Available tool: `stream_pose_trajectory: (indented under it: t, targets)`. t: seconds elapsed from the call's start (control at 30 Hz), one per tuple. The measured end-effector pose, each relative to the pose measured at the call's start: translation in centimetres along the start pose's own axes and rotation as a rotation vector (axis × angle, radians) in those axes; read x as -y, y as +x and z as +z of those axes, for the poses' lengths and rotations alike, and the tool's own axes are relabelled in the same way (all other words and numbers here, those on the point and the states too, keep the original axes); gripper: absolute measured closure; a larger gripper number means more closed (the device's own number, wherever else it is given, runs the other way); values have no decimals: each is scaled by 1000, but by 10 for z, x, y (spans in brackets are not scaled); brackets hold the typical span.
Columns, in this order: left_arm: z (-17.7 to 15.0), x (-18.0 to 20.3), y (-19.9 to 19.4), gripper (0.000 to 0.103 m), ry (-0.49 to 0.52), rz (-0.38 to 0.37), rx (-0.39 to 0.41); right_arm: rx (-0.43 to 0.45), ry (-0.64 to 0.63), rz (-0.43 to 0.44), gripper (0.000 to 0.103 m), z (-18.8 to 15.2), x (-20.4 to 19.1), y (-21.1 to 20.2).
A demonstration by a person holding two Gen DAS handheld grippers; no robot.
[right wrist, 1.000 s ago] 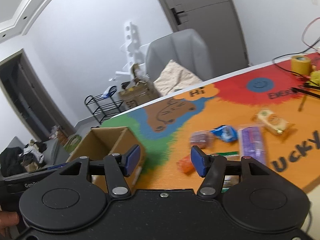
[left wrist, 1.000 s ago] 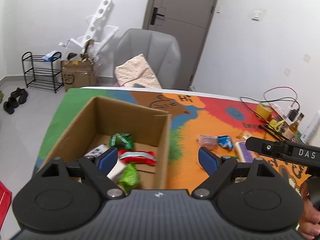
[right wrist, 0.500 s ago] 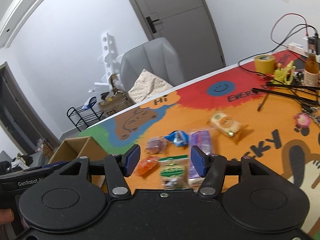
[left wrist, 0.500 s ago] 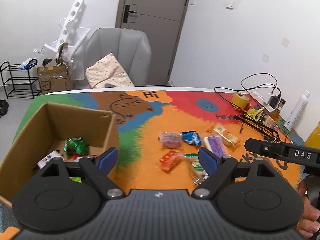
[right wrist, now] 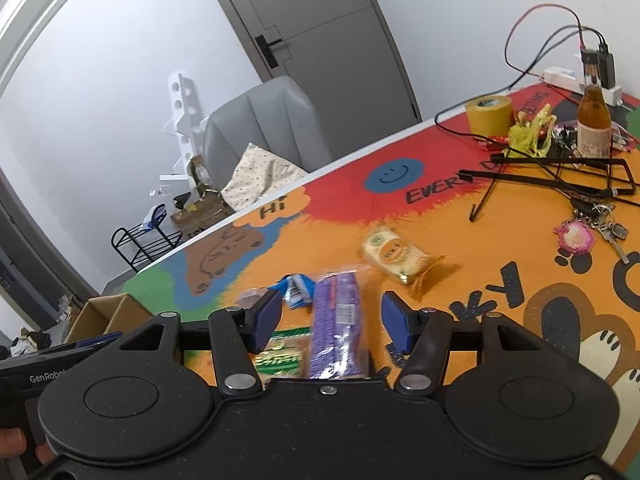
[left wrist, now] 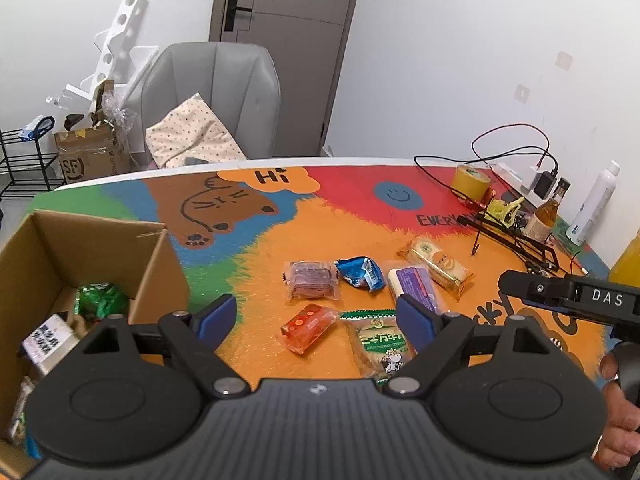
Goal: Organize snacks
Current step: 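Move both grippers back over the remaining snacks on the table, then grasp the orange candy stick with the left gripper while the right grasps the rice-cake pack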
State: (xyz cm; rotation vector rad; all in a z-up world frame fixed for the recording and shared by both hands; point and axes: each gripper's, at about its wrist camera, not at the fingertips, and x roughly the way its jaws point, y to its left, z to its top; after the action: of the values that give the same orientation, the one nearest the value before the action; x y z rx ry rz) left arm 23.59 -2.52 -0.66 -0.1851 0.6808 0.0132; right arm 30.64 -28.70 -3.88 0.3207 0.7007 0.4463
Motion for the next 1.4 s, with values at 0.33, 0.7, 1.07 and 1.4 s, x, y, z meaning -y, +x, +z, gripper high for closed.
stream_pose_trajectory:
  t: [0.33,0.7,1.07,1.4]
  targets:
    - [2,-3,48,33,-4,8,-79,-52,22,-22,52,9,22,38]
    - [-3,-7,93,56,-17,13,-178,-79,52,-25,56,26,37,73]
    - [-8,-8,112,74,-3,43,-233,-74,31,-62,57,43,42,107]
    - [-5,-18,108,84,-69,56,-229,-157,-7,-96,57,23,36,118]
